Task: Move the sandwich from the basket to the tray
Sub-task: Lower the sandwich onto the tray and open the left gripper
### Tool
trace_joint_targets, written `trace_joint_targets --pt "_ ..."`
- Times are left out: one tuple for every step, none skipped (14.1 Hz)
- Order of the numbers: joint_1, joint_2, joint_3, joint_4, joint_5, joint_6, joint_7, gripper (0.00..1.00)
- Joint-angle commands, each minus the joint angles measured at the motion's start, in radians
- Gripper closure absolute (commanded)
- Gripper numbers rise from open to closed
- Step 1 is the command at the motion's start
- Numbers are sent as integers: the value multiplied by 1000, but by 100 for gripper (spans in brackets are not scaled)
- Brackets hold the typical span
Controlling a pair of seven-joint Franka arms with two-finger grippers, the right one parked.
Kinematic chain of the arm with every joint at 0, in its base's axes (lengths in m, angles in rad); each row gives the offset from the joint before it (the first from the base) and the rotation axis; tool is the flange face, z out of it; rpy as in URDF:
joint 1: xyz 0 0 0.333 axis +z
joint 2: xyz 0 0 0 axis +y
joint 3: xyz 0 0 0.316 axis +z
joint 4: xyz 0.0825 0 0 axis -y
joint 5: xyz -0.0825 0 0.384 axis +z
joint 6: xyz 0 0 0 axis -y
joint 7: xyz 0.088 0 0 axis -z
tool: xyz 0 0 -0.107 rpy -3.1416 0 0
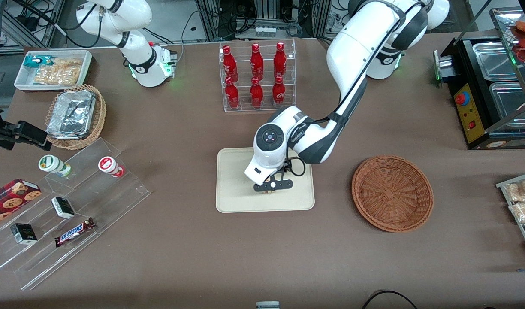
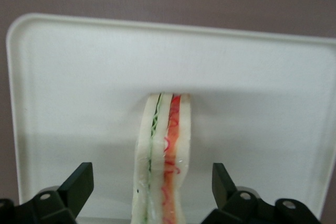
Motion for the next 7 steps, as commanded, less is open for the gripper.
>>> trace_joint_targets --pt "-1 -100 47 -13 15 -68 -17 0" --pt "0 -137 61 -13 15 -125 -14 0" --pt "2 -174 73 -13 13 -163 -12 0" --pt "14 -216 99 -16 10 -198 -11 0" --pt "32 -261 113 -24 12 -231 -6 0" --pt "66 -310 115 -39 12 -277 5 0" --pt "101 -351 115 -48 12 -321 30 0"
